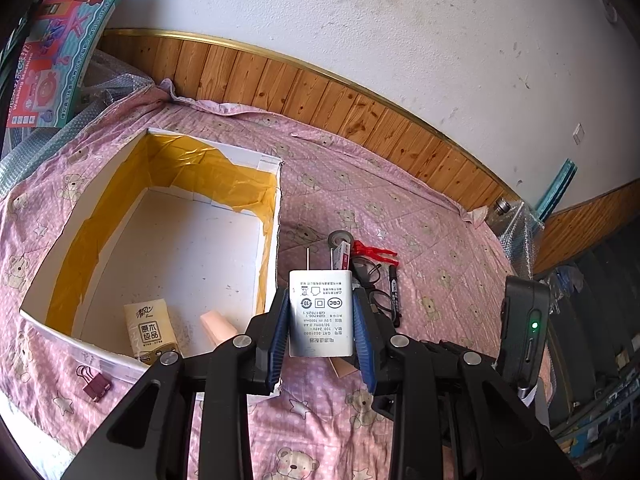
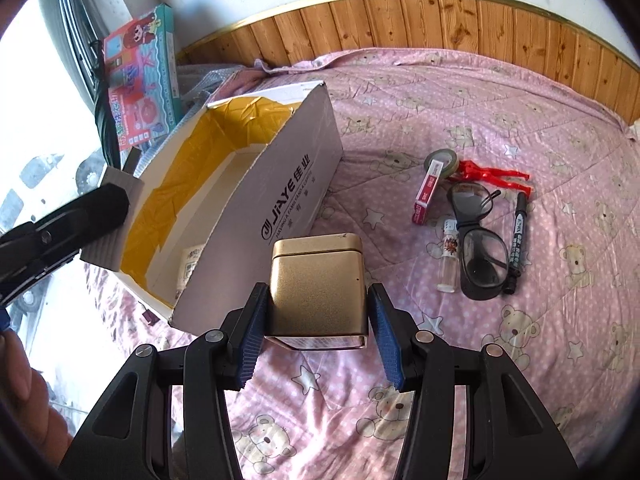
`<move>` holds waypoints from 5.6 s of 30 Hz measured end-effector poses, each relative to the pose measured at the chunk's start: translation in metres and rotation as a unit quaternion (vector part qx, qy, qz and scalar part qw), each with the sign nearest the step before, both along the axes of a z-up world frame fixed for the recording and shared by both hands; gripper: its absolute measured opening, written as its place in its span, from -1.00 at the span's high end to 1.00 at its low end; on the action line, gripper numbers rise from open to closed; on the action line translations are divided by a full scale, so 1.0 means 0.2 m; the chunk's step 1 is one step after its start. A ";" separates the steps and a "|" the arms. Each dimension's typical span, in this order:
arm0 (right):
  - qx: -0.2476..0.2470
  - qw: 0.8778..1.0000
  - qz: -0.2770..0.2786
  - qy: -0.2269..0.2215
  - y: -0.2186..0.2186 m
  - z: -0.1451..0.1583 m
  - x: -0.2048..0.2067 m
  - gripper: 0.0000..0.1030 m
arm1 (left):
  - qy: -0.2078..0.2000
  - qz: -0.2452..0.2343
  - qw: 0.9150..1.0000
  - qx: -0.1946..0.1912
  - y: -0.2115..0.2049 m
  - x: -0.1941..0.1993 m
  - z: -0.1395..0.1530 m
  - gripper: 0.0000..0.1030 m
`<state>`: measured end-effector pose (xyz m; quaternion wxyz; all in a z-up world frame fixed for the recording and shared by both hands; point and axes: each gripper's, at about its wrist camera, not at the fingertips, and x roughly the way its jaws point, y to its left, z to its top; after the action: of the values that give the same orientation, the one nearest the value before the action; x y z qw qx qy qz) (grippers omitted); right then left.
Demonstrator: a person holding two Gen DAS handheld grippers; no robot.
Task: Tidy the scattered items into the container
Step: 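Lower the gold tin beside the box with the right tool while the left holds the charger, then move both tools over the box and open them to drop charger and tin, then move both tools back toward the staple box and glasses on the bedspread, then grasp the red-and-white staple box with the left tool while the right grasps the glasses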
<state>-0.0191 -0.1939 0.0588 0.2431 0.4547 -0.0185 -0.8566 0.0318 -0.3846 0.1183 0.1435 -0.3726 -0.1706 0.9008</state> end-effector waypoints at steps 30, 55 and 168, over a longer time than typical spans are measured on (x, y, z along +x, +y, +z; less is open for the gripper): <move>0.000 0.992 0.093 0.085 -0.52 0.47 -0.01 -0.01 | 0.003 0.075 0.997 0.020 -0.47 -0.08 0.02 0.39; 0.087 0.985 0.144 -0.027 -0.94 0.09 -0.49 -0.03 | -0.128 0.061 0.989 -0.050 -0.67 -0.52 -0.31 0.38; -0.059 0.991 -0.074 -0.093 0.79 -0.38 -0.79 0.23 | -0.148 -0.078 0.981 -0.102 0.81 -0.99 -0.58 0.70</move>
<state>-0.1779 -0.0355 -0.0169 0.2024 0.5147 -0.1257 -0.8236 -0.1654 -0.2223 0.0029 0.1476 -0.5270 -0.0676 0.8342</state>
